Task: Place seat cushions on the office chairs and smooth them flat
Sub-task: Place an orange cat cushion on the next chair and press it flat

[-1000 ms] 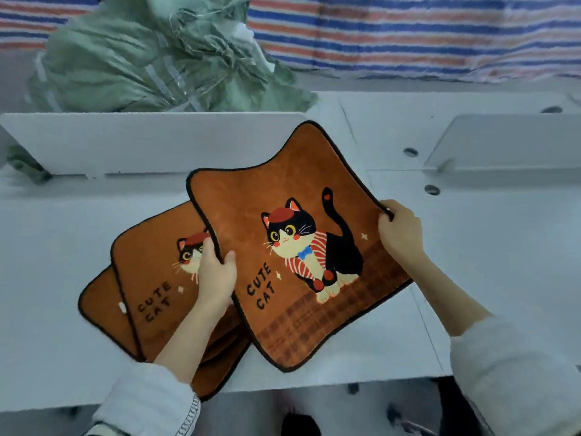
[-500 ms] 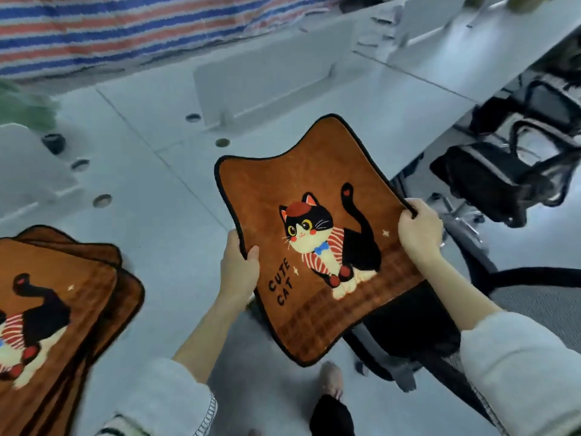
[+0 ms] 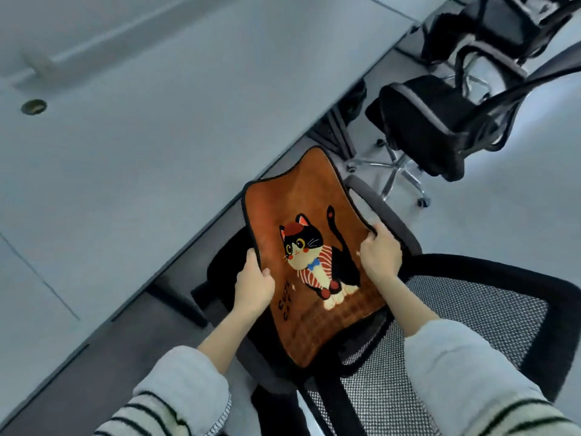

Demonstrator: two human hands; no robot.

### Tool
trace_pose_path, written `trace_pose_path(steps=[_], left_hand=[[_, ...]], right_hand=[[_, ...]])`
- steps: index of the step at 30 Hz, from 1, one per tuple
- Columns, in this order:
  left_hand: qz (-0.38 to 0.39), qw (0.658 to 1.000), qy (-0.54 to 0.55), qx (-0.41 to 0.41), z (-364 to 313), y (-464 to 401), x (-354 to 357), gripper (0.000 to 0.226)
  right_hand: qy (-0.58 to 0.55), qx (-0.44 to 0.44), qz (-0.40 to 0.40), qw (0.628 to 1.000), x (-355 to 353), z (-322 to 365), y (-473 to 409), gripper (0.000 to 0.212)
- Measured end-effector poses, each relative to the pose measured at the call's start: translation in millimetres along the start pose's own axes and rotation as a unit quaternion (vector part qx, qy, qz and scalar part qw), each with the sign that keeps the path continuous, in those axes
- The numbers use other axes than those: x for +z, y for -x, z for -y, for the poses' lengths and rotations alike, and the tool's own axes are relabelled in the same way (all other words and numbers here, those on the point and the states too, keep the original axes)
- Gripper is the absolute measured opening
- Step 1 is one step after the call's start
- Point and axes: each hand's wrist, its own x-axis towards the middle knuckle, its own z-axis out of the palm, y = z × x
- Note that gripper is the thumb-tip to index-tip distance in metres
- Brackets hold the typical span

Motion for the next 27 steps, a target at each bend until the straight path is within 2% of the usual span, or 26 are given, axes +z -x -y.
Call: trace_pose_path(steps=[5,8,14,18,20,23,25,27], left_hand=[[-0.018,0.995,-0.047,-0.083,36,-54,32,0.037],[-0.018,0.988,-0.07,-0.138,67,-87,48,0.049],[-0.016,0.967,-0.114,-0.226,112,-127,74,0.067],[-0.061,0.955,-0.099,-0.272,129,-146,76,0.081],[-0.094,0.959,-0.101,-0.249,128,-154,70,0.086],[-0.103,0.955,-0.219,-0.172,127,-161,66,0.091],[-0.039,0.93,-0.357,-0.084,132,-165,70,0.088],[0.051,0.876,-0.479,0.03,144,-171,85,0.082]], right_hand=[[0.008,0.032,0.068,0.997,57,-37,-33,0.034],[0.021,0.042,0.083,0.995,87,-58,-47,0.034],[0.064,0.073,0.05,0.994,135,-100,-78,0.037],[0.138,0.065,0.087,0.984,152,-127,-87,0.053],[0.153,0.067,0.117,0.979,155,-134,-85,0.057],[0.187,0.072,0.139,0.97,161,-142,-80,0.056],[0.206,0.07,0.14,0.966,167,-147,-80,0.056],[0.224,0.053,0.131,0.964,173,-153,-82,0.057]])
